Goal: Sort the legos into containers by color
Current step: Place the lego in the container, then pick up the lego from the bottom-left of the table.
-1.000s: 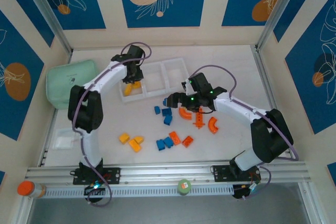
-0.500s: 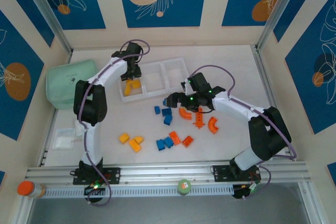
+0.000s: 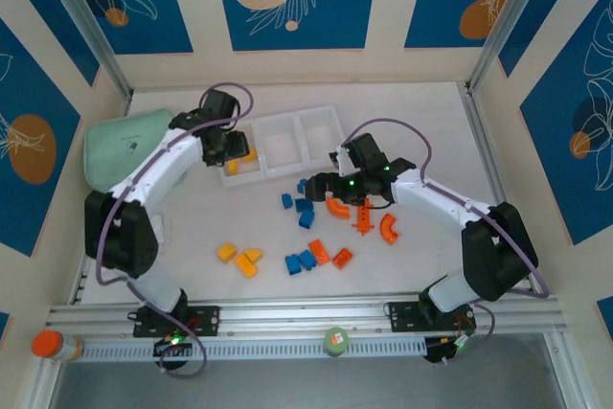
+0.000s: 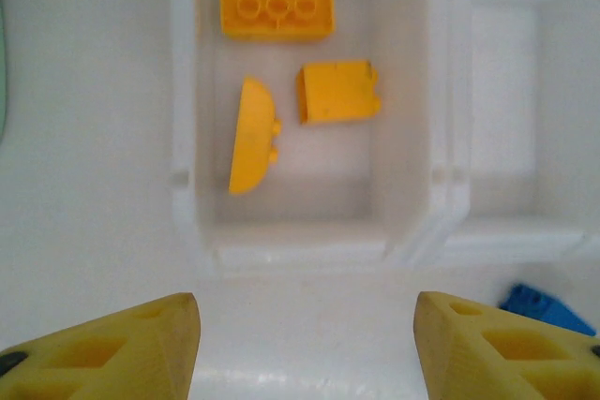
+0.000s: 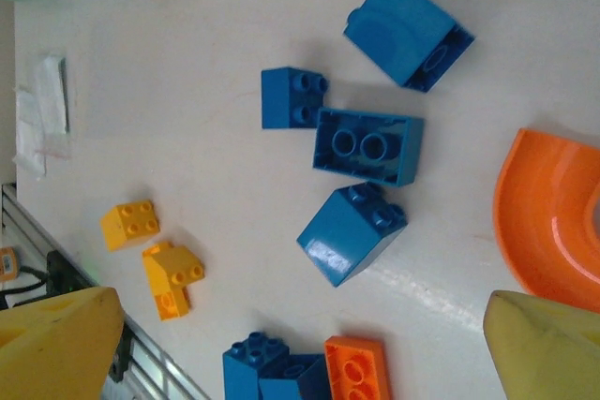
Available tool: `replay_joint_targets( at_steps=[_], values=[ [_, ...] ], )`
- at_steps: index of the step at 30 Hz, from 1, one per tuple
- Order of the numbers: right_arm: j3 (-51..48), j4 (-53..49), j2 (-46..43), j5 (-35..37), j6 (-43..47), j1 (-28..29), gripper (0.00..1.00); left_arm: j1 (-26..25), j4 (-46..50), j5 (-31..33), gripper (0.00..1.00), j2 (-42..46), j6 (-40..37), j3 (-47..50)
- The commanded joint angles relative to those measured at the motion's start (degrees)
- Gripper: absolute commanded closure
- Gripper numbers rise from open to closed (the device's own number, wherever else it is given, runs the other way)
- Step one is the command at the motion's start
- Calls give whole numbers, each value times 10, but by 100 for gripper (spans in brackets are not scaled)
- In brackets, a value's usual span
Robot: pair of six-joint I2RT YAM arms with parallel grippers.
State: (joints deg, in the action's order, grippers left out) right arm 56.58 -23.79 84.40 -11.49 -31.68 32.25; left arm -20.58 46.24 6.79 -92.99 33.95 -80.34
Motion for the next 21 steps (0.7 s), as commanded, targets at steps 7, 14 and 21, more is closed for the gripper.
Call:
replay_joint_targets(
  at_steps=[7,14,21],
  values=[
    [-41,28,-28,-32,13,63,1,-66,54,-33,32,128,30,164],
    [-88,88,-28,-29,-9,104,1,-88,57,-50,28,166,62,251],
    [-104,106,-19,-16,-26,121,1,-98,57,-59,24,166,85,322]
  ],
)
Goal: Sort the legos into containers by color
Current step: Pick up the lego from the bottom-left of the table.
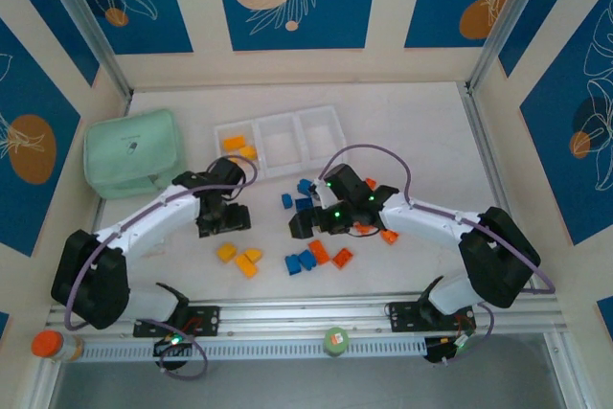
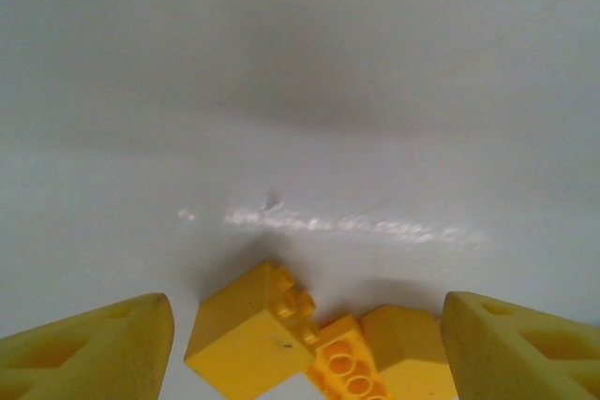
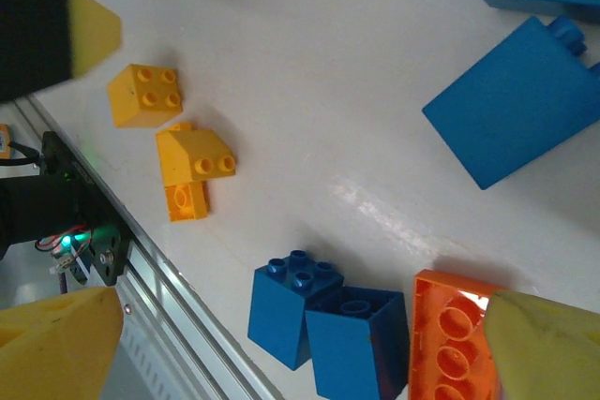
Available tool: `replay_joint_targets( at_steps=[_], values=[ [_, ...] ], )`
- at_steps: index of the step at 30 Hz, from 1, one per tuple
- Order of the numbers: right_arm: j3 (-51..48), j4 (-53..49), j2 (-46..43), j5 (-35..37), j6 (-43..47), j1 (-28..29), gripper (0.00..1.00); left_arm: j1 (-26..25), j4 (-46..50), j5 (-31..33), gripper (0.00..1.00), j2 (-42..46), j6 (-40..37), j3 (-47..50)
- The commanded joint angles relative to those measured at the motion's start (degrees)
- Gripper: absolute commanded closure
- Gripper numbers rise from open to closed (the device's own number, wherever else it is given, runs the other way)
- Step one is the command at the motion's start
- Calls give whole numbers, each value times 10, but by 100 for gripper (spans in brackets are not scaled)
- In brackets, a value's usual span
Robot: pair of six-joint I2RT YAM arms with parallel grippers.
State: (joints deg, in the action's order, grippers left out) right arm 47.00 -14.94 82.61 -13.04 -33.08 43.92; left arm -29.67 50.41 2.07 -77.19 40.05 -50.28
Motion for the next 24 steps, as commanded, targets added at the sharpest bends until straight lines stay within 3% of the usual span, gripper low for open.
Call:
replay_joint_targets(
  at_steps=[1,5,11,17,24],
  values=[
    [-10,19,0,-1,-12,5,1,-9,19,-4,24,13,39,30],
    [-9,18,3,3,-10,5,1,-14,12,16,20,51,105,83],
    [4,14,17,0,-3,4,1,-18,-31,-4,18,92,184,142],
    [8,14,23,0,-2,3,1,-22,-68,-19,18,84,202,149],
    [10,12,23,0,-1,1,1,-25,-94,-5,27,73,204,150]
  ],
)
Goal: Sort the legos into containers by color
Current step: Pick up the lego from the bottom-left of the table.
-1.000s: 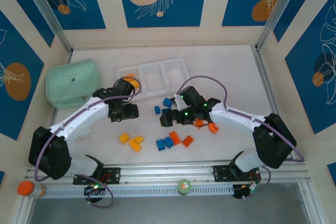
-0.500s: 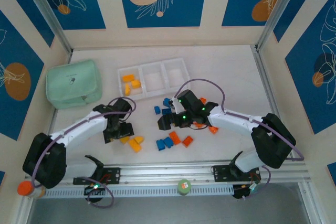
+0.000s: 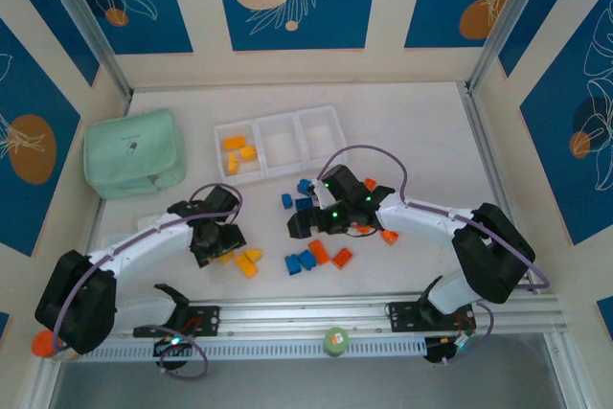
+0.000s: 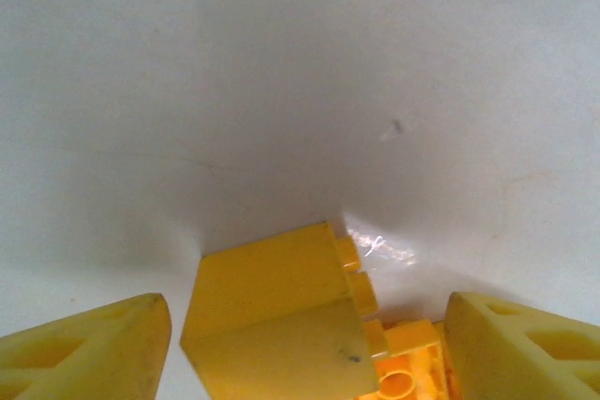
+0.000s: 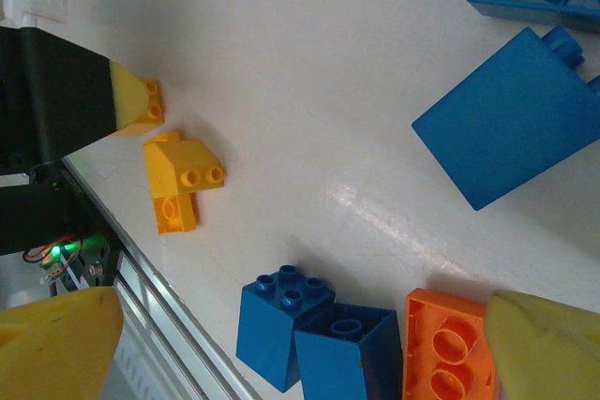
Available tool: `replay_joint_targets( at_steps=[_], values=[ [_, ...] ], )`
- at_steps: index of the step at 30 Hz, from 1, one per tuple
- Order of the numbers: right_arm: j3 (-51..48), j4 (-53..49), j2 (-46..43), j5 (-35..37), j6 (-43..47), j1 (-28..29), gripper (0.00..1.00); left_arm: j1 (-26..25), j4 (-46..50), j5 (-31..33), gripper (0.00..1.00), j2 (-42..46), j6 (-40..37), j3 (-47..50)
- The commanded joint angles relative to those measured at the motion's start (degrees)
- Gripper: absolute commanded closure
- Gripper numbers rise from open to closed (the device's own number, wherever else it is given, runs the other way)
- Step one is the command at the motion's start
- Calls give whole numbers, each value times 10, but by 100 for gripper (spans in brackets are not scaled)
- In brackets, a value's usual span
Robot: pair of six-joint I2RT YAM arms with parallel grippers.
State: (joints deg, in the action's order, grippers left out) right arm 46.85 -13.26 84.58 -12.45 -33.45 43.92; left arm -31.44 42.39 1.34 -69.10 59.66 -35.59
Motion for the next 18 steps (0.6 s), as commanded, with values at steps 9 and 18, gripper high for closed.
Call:
replay_joint_targets(
  at_steps=[9,18],
  values=[
    [16,-5,8,-9,3,-3,1,-7,-14,7,46,-21,-1,0],
    [24,-10,2,-13,6,-8,1,-7,27,29,59,0,-17,-26]
  ],
)
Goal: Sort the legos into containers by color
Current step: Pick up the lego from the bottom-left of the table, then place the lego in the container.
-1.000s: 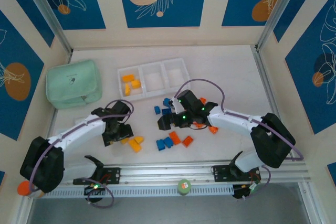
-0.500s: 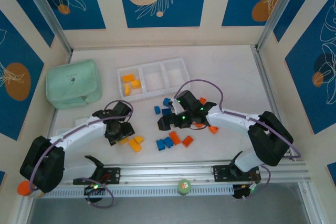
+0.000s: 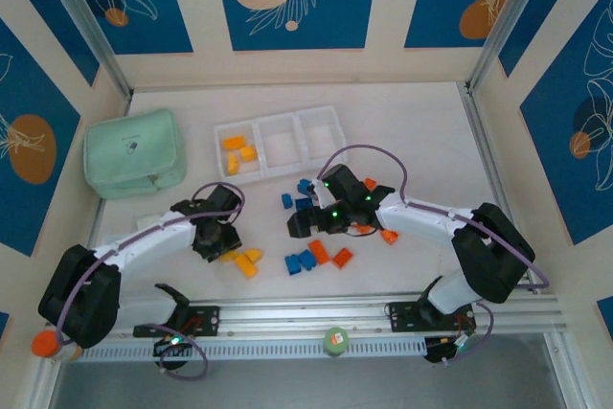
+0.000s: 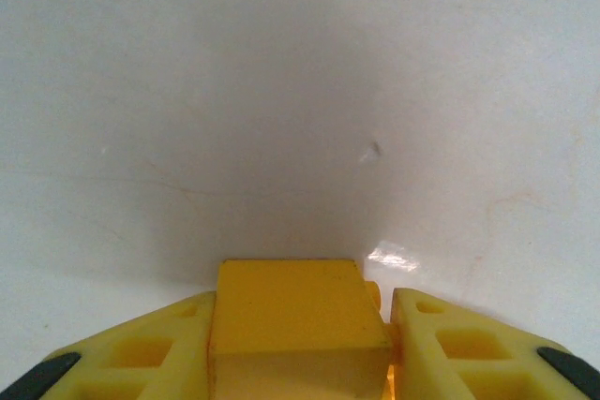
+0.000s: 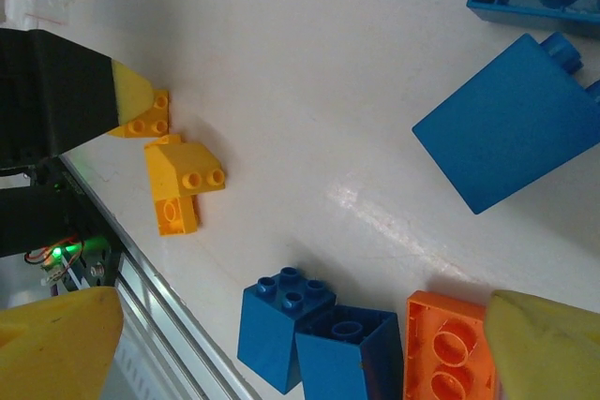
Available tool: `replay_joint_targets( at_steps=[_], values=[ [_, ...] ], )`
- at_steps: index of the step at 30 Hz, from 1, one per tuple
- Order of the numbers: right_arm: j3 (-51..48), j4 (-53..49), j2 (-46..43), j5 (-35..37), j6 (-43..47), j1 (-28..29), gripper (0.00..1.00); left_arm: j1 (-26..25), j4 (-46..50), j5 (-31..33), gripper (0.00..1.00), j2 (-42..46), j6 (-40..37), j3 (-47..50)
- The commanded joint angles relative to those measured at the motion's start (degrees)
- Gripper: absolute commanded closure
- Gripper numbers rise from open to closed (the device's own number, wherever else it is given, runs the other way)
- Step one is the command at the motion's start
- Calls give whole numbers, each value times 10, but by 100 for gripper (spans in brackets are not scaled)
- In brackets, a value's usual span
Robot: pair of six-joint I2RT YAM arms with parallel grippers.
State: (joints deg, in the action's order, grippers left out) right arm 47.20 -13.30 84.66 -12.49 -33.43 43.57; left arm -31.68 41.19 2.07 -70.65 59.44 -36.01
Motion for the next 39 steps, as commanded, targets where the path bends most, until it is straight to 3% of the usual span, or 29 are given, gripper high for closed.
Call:
replay_joint_targets(
  at_steps=[1,10,18,26,34,39],
  values=[
    [22,-11,-1,-13,7,-6,1,-5,48,27,59,18,-18,-31],
    [45,-30,-29,-9,19,-40,1,24,89,79,59,-21,-113,-195],
    [55,-38,-49,0,18,-84,1,89,67,96,59,-180,-208,-389],
    [44,-36,-64,-3,12,-111,1,116,58,72,59,-349,-261,-543],
    [35,-32,-69,-5,7,-120,1,119,51,61,57,-431,-260,-582],
    [34,-30,-74,-5,7,-121,1,121,55,60,44,-438,-260,-594]
  ],
)
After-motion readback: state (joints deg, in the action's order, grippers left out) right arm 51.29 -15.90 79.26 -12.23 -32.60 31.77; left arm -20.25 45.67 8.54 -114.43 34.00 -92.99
